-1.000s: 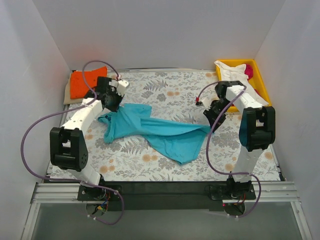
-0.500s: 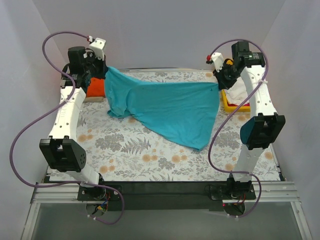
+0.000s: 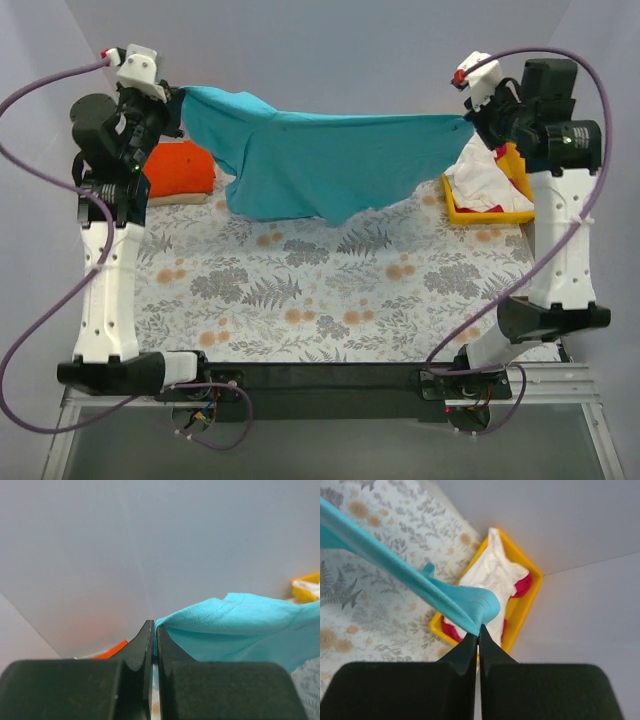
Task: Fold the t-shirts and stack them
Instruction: Flatten the tshirt out
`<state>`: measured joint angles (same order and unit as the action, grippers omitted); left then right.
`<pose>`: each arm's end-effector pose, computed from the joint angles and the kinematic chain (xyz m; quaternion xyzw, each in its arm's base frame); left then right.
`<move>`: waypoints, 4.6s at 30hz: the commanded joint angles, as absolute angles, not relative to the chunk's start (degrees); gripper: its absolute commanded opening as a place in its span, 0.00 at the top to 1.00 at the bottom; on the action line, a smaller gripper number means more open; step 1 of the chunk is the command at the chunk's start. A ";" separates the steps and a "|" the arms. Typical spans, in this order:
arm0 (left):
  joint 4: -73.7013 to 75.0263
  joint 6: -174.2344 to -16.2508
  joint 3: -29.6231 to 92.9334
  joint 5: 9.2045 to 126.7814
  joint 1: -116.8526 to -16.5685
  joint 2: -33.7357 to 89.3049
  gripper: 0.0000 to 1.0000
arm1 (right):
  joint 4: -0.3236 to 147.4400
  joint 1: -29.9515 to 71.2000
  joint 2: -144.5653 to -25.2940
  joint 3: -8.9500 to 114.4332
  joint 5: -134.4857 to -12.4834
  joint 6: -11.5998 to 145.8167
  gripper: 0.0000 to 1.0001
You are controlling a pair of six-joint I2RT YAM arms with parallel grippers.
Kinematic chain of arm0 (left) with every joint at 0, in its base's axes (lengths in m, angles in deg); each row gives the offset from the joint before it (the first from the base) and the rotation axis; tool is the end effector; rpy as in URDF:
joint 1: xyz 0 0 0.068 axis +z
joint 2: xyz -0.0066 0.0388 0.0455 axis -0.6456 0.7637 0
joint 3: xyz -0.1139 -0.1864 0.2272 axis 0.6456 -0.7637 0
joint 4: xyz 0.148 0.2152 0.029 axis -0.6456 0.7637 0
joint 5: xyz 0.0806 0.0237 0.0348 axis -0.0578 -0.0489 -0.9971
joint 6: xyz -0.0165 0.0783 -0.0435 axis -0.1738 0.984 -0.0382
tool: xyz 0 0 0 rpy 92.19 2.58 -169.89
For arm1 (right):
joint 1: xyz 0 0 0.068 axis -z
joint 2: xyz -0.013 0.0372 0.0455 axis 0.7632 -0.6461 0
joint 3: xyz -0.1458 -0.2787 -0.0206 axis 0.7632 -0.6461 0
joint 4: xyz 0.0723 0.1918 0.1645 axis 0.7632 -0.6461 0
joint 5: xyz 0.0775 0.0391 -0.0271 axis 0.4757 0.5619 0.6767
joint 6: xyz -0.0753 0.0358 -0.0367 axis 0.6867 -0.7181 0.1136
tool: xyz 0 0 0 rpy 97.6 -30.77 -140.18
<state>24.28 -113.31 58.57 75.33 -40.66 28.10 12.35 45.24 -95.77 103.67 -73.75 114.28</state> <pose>0.2989 -0.0244 0.5693 -0.0794 0.6915 -0.2759 0.6629 0.3350 0.0369 0.5396 -0.3559 0.7744 -0.1079 0.5118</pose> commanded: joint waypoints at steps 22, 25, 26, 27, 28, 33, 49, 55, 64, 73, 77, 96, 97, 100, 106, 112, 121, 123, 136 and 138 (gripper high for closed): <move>18.94 -100.72 51.35 69.21 -40.30 4.58 1.00 | 32.14 45.53 -73.28 92.89 -69.71 116.02 0.99; 17.63 -99.84 43.79 71.59 -40.30 5.64 1.00 | 33.45 45.01 -75.39 84.73 -67.51 116.99 0.99; 16.75 -100.01 39.42 71.34 -40.30 6.42 1.00 | 34.07 44.66 -75.74 81.90 -67.24 117.86 0.99; 15.96 -100.18 37.55 71.33 -40.30 6.95 1.00 | 35.82 44.48 -76.53 79.44 -66.72 118.30 0.99; 14.30 -100.01 35.44 72.55 -40.30 7.83 1.00 | 37.05 43.69 -76.80 76.80 -66.62 118.74 0.99; 5.16 -102.82 26.56 78.18 -40.30 18.25 1.00 | 49.16 40.88 -82.83 59.30 -69.25 120.15 0.99; 22.51 -112.66 95.76 73.36 -44.69 93.43 0.59 | 53.24 40.52 -127.87 90.49 -85.79 111.10 0.17; 20.88 -113.63 72.64 73.70 -43.99 74.75 0.37 | 45.86 40.52 -115.57 82.68 -76.65 108.99 0.14; 31.40 -111.19 37.39 83.46 -42.76 45.66 0.52 | 26.35 40.52 -105.72 65.54 -68.56 111.97 0.41; 36.34 -105.72 21.10 75.04 -42.50 40.18 0.65 | 25.37 40.96 -104.22 50.60 -72.07 113.82 0.69; 35.46 -105.81 18.64 70.20 -41.97 43.51 0.67 | 25.64 41.23 -106.77 48.13 -72.86 114.09 0.73; 41.24 -99.58 34.54 73.41 -33.00 56.46 0.58 | 22.48 40.70 -100.54 39.23 -72.87 113.92 0.78; 41.26 -99.31 34.54 75.01 -32.92 56.44 0.58 | 22.47 40.70 -100.53 40.12 -72.86 113.91 0.78; 43.28 -99.48 34.11 78.52 -33.00 50.66 0.57 | 20.72 40.70 -98.34 43.80 -70.93 113.04 0.76; 48.91 -98.17 29.02 81.44 -33.79 43.62 0.57 | 19.40 40.70 -100.43 47.60 -71.90 113.47 0.77; 48.65 -95.18 15.95 81.35 -35.81 36.94 0.60 | 19.48 40.70 -104.04 45.14 -72.07 113.91 0.80; 45.04 -89.91 2.64 72.31 -42.58 30.96 0.60 | 21.16 40.61 -106.94 41.89 -74.62 114.70 0.80; 46.88 -88.68 1.68 71.95 -42.67 29.64 0.61 | 21.07 40.61 -106.86 41.18 -75.06 114.88 0.80; 58.49 -86.46 5.51 73.34 -42.58 19.44 0.63 | 20.01 40.61 -100.97 36.78 -76.91 116.38 0.77; 57.96 -90.67 9.39 76.77 -42.58 22.24 0.63 | 20.01 40.61 -100.88 39.23 -75.59 115.59 0.77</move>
